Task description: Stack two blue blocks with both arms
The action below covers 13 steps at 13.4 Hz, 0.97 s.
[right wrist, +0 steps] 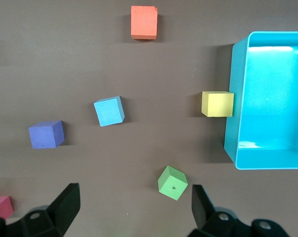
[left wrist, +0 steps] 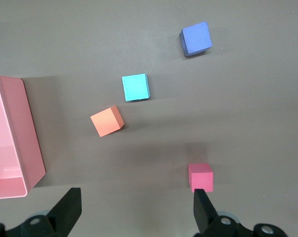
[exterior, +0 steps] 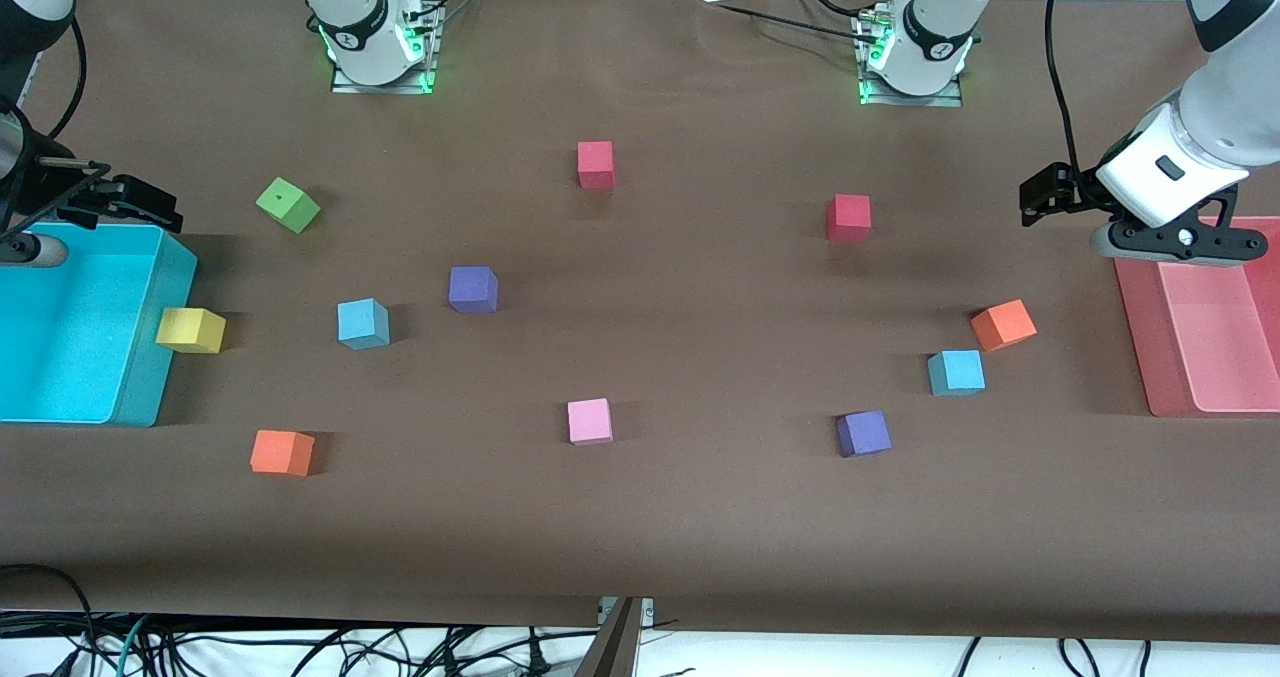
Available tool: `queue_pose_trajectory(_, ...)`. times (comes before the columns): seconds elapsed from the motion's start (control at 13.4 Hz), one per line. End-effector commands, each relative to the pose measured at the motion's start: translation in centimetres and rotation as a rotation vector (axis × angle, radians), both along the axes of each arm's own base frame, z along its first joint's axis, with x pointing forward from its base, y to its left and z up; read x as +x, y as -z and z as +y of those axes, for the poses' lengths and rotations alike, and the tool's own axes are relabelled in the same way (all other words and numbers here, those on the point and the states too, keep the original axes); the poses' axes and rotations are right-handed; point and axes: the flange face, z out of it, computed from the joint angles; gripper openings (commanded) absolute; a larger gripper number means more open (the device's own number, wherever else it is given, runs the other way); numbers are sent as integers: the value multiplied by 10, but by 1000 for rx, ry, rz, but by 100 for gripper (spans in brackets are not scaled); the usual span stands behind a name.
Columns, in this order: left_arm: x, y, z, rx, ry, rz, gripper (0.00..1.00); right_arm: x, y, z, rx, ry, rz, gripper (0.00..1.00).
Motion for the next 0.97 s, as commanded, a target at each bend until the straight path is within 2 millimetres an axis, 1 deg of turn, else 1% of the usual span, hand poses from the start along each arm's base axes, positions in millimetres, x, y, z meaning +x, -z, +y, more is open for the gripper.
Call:
queue_pose_trajectory(0.0, 3, -4, -1, 9, -4, 5, 100, -4, -3, 2, 11, 7, 5, 100)
queue_pose_trajectory(0.89, 2, -3, -1, -5, 1, 10, 100, -4, -3, 2, 9, 7, 5, 100)
